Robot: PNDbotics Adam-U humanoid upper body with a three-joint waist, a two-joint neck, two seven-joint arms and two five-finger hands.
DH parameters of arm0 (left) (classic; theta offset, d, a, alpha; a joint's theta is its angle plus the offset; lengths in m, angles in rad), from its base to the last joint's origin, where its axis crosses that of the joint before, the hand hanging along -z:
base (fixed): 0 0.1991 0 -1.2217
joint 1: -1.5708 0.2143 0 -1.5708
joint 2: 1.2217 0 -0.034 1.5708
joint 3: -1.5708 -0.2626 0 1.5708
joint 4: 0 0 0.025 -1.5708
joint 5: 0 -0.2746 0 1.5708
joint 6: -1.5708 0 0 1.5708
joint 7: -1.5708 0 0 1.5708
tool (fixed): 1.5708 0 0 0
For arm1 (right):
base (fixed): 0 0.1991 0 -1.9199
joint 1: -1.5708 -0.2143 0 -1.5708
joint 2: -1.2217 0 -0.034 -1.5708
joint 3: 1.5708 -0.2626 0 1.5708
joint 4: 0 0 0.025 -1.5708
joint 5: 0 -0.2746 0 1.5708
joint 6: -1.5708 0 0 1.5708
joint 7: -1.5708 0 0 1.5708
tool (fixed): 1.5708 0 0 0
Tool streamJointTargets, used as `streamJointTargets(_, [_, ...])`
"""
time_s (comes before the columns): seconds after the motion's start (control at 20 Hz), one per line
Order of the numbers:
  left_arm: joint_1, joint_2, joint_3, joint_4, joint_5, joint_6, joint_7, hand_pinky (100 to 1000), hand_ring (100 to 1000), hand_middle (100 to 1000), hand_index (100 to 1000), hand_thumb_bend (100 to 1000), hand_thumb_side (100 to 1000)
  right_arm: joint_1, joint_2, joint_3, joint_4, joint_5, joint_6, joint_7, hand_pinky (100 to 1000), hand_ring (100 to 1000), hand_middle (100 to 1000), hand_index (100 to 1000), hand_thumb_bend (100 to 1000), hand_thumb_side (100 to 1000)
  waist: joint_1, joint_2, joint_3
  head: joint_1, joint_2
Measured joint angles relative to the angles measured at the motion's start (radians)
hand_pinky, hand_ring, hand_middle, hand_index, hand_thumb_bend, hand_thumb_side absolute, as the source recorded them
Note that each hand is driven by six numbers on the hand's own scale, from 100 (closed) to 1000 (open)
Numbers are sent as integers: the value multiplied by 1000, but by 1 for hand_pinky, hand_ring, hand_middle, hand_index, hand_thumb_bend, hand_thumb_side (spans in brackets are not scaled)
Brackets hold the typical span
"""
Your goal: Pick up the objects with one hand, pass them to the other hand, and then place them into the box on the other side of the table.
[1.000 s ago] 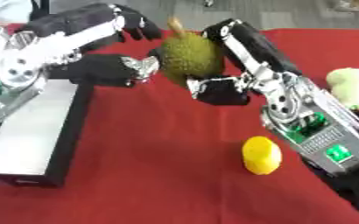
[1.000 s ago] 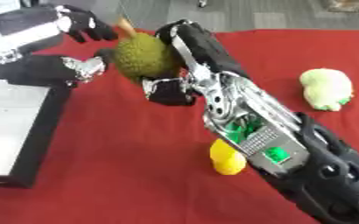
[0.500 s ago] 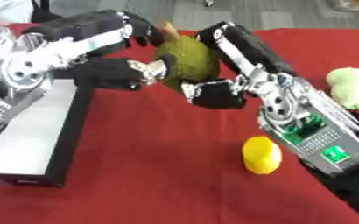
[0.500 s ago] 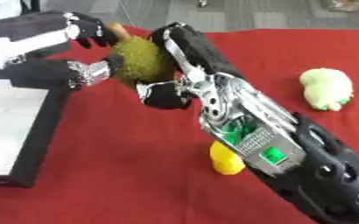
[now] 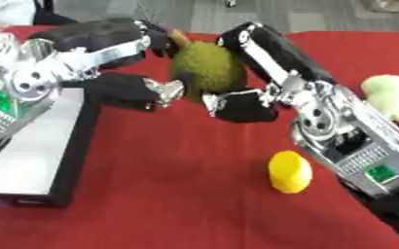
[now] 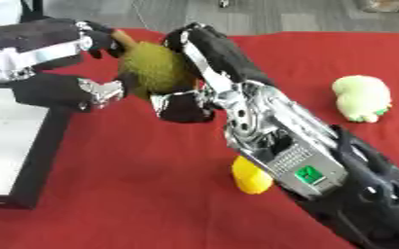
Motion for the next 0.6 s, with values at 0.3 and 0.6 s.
streamJointTargets(0.3, [0,-13,-4,0,0,11,12,771,796,698,803,100,542,0,-6,-2,-5,-14,-5,2,823,635,545,531,109,100,0,0,0,0,4])
streamJointTargets(0.6, [-1,-27,-5,0,62,43,121,760,743,606,716,100,478,7,-6,-5,-5,-20,-8,2,821,634,544,529,106,100,0,0,-1,0,4])
